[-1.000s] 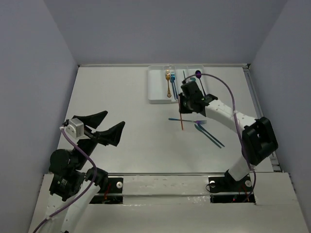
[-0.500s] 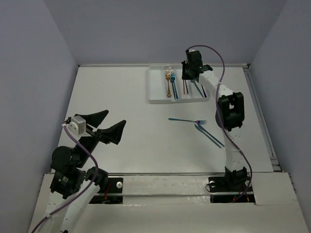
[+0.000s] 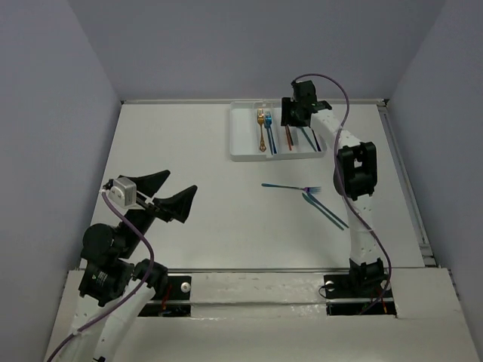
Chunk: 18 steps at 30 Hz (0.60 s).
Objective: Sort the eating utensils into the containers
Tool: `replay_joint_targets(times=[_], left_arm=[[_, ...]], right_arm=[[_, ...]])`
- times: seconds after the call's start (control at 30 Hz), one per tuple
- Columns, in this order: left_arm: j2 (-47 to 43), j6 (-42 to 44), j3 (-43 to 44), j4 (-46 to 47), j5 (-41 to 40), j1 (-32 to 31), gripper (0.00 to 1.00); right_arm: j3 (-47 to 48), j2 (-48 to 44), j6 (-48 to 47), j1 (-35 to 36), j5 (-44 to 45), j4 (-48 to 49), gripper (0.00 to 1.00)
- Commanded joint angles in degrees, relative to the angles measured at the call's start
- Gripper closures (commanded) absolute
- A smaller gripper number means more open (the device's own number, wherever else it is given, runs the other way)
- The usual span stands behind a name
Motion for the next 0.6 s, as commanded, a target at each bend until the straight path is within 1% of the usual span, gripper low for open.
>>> replay_joint_targets(times=[0.0, 0.07, 0.1, 0.13, 0.2, 0.23, 0.27, 0.3, 0.33, 0.37, 0.47, 0.5, 0.57], left_arm=[[1.0, 0.6, 1.9, 2.3, 0.5, 0.3, 0.01], [0.9, 0.6, 1.9, 2.3, 0.6, 0.3, 0.01], [0.7, 0.5, 1.9, 2.2, 0.6, 0.3, 0.01], [0.6, 0.4, 1.9, 2.2, 0.8, 0.3, 0.01], [0.3, 0.4, 1.9, 2.3, 1.0, 0.3, 0.01], [-0.3, 0.2, 1.9, 2.4, 1.3, 0.3, 0.01], [-0.4, 0.1, 1.8, 2.6, 1.3, 0.3, 0.01], [-0.8, 0.2, 1.9, 2.6, 1.4, 0.3, 0.01], [-1.0, 0.0, 1.8, 2.7, 1.6, 0.3, 0.01], [-1.1, -0.1, 1.8, 2.8, 1.8, 0.3, 0.01], [-1.3, -0.1, 1.9, 2.7, 2.0, 0.3, 0.01], [-1.5, -0.2, 1.8, 2.8, 2.1, 0.3, 0.01], [-1.6, -0.2, 1.8, 2.8, 2.1, 0.3, 0.01]], right_arm=[[-6.5, -11.7, 0.3, 0.0, -0.9, 3.1, 0.43], [-13.3, -17.2, 0.8, 0.0, -0.9, 5.0, 0.45], [-17.7, -20.3, 1.8, 0.0, -0.9, 8.0, 0.46], [-27.7, -27.2, 2.2, 0.0, -0.9, 9.8, 0.50], [-37.9, -34.0, 3.5, 0.0, -0.6, 13.6, 0.53], [-47.2, -40.3, 5.0, 0.0, -0.4, 14.4, 0.57], [-47.3, -40.3, 6.0, 0.0, -0.2, 14.5, 0.58], [-55.6, -45.8, 6.8, 0.0, 0.1, 14.7, 0.59], [-59.4, -48.4, 8.6, 0.0, 0.1, 14.3, 0.59], [-65.7, -52.9, 9.6, 0.0, 0.4, 13.5, 0.59], [-73.2, -59.7, 13.2, 0.0, 1.9, 9.9, 0.59], [-77.2, -63.9, 14.0, 0.0, 1.7, 8.8, 0.59], [-79.6, -66.6, 15.2, 0.0, 2.3, 6.8, 0.59]])
